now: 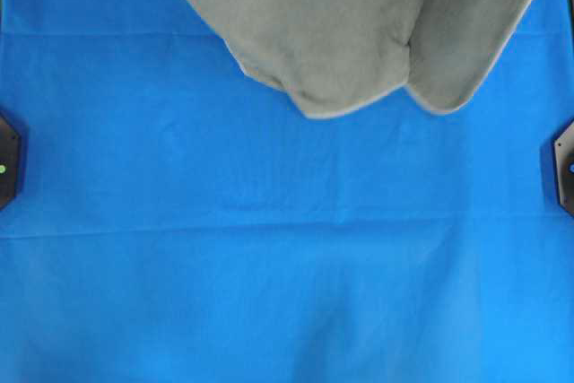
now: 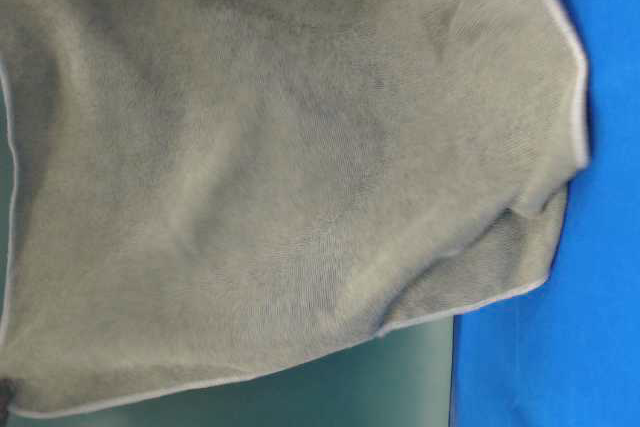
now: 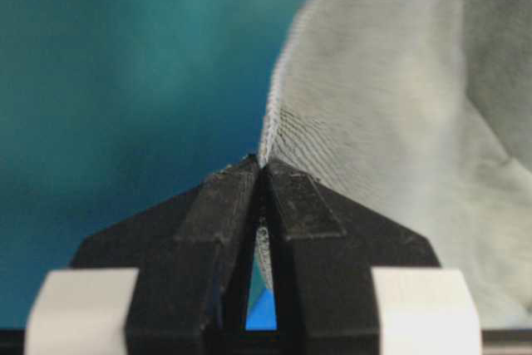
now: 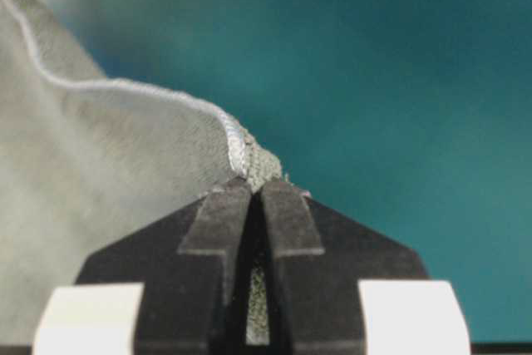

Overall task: Fold a large towel.
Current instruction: 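Lift the towel with both grippers and shake it out flat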

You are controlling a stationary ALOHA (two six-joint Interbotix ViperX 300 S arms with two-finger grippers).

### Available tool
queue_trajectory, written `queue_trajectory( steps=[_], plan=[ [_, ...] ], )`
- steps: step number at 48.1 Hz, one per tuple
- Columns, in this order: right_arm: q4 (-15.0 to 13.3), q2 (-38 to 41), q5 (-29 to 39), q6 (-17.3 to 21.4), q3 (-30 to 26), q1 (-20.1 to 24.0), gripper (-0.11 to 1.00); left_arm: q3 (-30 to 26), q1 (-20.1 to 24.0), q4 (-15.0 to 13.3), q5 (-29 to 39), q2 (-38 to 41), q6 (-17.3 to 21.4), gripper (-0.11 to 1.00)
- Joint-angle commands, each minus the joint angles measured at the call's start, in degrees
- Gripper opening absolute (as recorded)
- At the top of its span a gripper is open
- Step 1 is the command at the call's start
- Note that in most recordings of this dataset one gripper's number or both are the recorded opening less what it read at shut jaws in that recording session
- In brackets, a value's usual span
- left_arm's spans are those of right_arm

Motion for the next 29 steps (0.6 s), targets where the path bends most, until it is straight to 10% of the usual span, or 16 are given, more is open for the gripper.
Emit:
queue_trajectory(
  steps=[1, 10, 29],
  plan=[
    [0.1, 0.8, 1.2, 0.2, -2.8, 0.0, 0.01, -2.6, -1.8, -0.5, 1.3, -0.6, -1.1, 0.01],
    [7.6, -0.7, 6.2, 0.4, -6.1, 8.2, 0.01, -4.7, -10.9, -1.5, 9.1, -4.7, -5.4, 0.01],
    [23.4, -2.3, 9.8, 5.1, -7.2, 33.3, 0.01, -4.5, -35.4, -1.4, 17.8, -10.7, -38.8, 0.01]
  ],
)
